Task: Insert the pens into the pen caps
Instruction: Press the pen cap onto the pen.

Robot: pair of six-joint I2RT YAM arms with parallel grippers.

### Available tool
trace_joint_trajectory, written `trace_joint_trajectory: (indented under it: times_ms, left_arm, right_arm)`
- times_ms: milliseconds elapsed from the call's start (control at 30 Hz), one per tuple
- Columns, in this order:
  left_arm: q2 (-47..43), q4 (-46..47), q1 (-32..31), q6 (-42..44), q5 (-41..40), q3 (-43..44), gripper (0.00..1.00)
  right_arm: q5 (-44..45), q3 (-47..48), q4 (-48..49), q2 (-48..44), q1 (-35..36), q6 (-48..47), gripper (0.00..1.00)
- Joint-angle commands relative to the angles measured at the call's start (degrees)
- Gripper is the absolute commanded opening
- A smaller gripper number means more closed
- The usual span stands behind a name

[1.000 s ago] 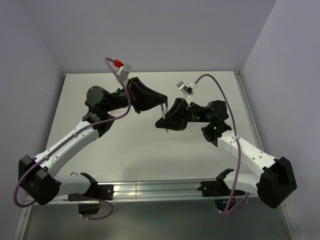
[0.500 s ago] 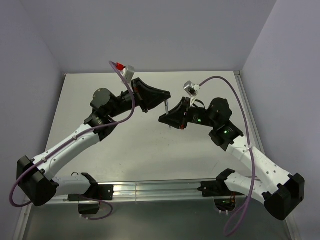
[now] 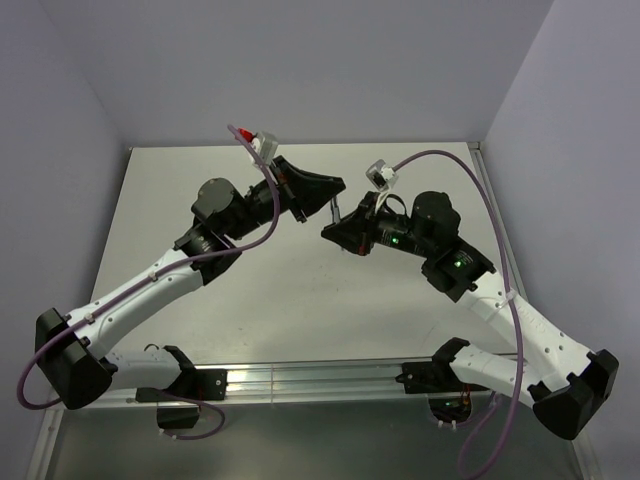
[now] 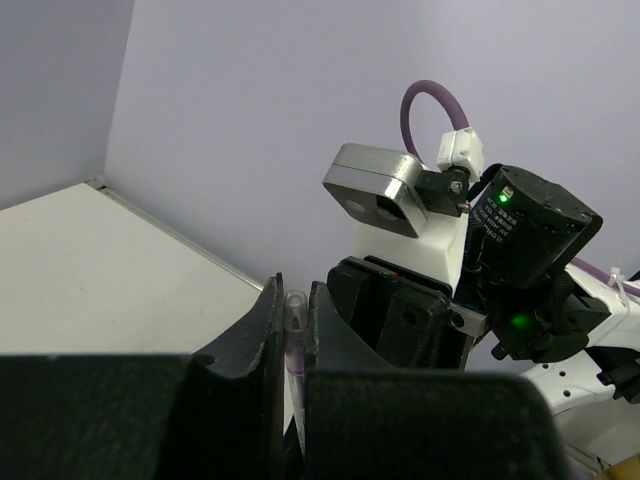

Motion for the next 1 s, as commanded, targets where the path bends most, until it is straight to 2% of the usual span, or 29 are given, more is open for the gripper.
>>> trace_joint_trajectory:
  times_ms: [0, 133, 467, 667, 967]
  left_arm:
    - [1.03, -11.37, -4.69, 2.23, 10.96, -3.87, 0.0]
    - [0.24, -10.67, -4.69, 3.37, 14.03, -5.27, 0.0]
    - [-1.08, -6.54, -4.69, 3.2, 20.53, -8.88, 0.0]
    - [-1.35, -5.31, -4.69, 3.28, 23.62, -9.93, 0.0]
    - [-1.17, -4.52, -4.69, 2.85, 28.45, -10.29, 0.0]
  right_arm:
    - [6.3, 7.88, 13.0, 0.13, -0.68, 2.29, 0.0]
    - [-0.63, 8.41, 15.73, 0.83, -1.55, 4.4, 0.0]
    - [-11.1, 7.0, 28.72, 1.01, -6.82, 14.84, 0.0]
    - [-14.89, 7.17, 35.93, 2.15, -9.55, 21.35, 0.0]
    - [-19.02, 10.25, 39.63, 5.49, -10.61, 25.58, 0.0]
